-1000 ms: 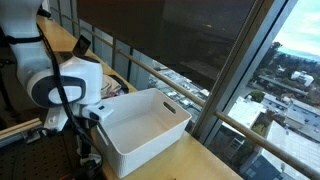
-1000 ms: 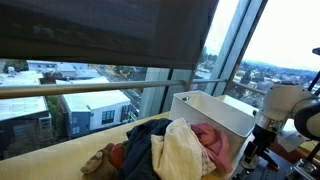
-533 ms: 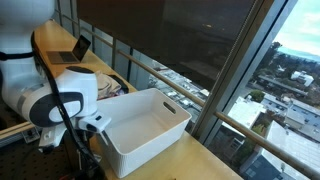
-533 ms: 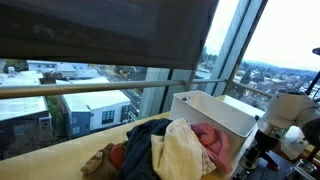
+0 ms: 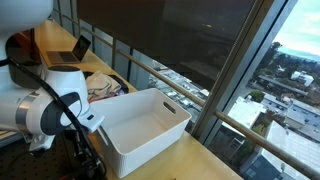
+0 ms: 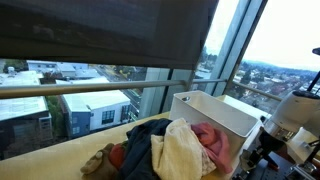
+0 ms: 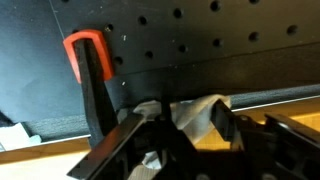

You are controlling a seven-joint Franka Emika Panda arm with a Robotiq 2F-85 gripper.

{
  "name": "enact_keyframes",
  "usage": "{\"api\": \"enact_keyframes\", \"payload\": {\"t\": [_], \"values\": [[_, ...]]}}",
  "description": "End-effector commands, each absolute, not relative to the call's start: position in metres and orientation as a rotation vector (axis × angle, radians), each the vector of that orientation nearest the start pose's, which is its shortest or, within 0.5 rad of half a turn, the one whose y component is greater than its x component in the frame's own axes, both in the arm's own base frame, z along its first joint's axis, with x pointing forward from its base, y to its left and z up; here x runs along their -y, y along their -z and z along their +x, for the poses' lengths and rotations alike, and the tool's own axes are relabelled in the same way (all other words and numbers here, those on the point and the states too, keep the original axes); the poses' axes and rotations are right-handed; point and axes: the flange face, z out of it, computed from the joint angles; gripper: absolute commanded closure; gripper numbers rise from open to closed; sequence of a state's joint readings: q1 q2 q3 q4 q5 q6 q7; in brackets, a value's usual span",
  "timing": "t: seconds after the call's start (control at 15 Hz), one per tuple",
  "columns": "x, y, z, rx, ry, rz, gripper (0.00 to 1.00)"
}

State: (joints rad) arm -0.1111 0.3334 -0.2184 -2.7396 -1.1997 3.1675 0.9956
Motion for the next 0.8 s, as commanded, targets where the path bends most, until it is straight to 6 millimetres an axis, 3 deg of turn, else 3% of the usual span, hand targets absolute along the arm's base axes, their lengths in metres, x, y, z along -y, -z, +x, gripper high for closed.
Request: {"api": "enact_keyframes", "payload": {"t": [0.0,0.13,0.27,0.33,0.4,0.47,0.73], "values": [[0.041,-0.119,0.311,-0.173,0.089,-3.199,0.85],[0.039,-0.119,0.298,-0.164,0.085,-3.203,0.99],[0.037,-0.124,0.280,-0.158,0.090,-3.212,1.00],[0.024,-0.147,0.251,-0.159,0.112,-3.210,1.00],[0.024,-0.151,0.254,-0.183,0.143,-3.208,0.98],[0.040,-0.138,0.288,-0.198,0.182,-3.209,0.98],[0.054,-0.171,0.299,-0.319,0.367,-3.210,0.98]]}}
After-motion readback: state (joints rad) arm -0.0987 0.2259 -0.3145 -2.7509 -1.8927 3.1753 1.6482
